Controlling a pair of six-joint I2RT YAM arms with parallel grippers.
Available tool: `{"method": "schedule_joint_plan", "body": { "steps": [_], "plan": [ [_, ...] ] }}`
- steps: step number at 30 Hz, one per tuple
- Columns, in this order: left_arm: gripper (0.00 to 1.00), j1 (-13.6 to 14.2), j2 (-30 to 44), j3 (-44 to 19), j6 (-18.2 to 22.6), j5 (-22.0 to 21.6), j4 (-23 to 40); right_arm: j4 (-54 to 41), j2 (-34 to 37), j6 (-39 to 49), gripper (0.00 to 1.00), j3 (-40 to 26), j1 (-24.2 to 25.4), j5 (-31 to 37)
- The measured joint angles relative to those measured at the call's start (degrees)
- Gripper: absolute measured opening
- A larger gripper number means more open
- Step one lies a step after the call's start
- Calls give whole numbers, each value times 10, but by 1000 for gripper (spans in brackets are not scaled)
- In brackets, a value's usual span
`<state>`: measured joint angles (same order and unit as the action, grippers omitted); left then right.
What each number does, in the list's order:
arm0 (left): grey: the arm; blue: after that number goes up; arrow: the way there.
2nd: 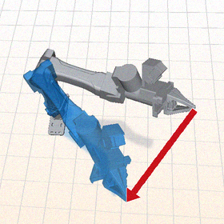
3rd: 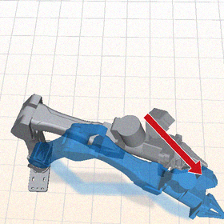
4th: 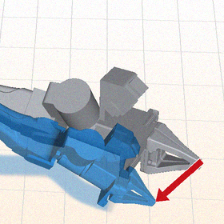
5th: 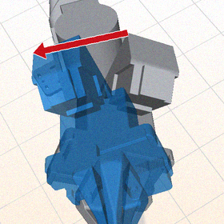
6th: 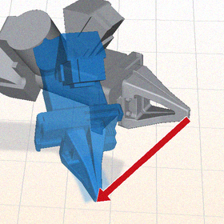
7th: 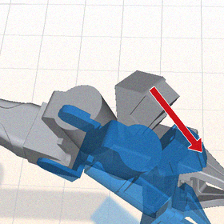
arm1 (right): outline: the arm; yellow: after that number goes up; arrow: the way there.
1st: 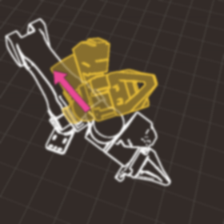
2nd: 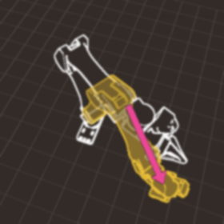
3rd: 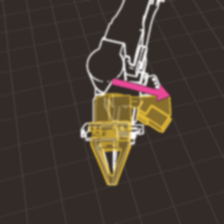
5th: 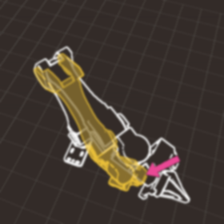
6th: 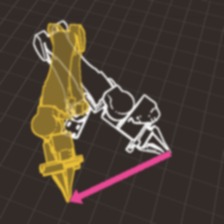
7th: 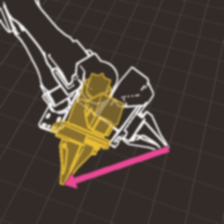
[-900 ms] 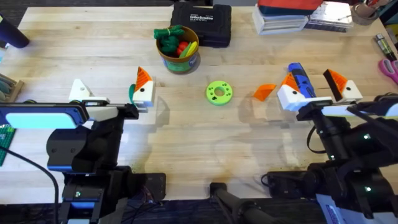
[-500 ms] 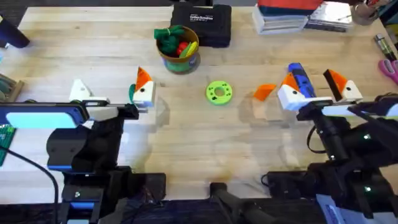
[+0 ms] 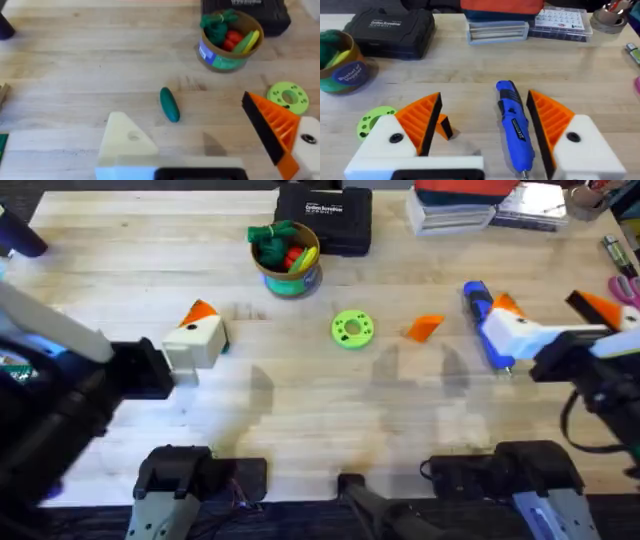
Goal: Pick up the gripper from the table and insert it into the empty holder that is missing its gripper. Then pick up a screw, insert it into the mounting hole, and use the screwdriver to tighten it. Finally, clean up the table by picking up the vegetable and placing it into the bucket.
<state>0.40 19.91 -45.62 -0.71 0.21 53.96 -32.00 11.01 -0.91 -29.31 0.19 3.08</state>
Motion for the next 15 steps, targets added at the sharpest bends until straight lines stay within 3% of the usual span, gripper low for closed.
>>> {"method": "schedule_joint_plan", "body": {
  "steps": [4, 8, 9, 13, 14, 15],
  "plan": [
    [985, 0, 91, -97, 0, 0, 65, -43, 44, -2, 994, -67, 0, 4],
    [985, 0, 129, -138, 0, 0, 69, -56, 63, -2, 994, -86, 0, 4],
    [939, 0, 130, -139, -2, 1, 70, -59, 64, -2, 994, -86, 0, 5],
    [311, 0, 130, -139, -2, 1, 70, -61, 63, -2, 994, -86, 0, 6],
    [313, 0, 130, -139, 1, 0, 70, -61, 64, -2, 994, -86, 0, 6],
    [461, 0, 130, -139, -2, 2, 68, -61, 64, -2, 994, -86, 0, 6]
  ]
}}
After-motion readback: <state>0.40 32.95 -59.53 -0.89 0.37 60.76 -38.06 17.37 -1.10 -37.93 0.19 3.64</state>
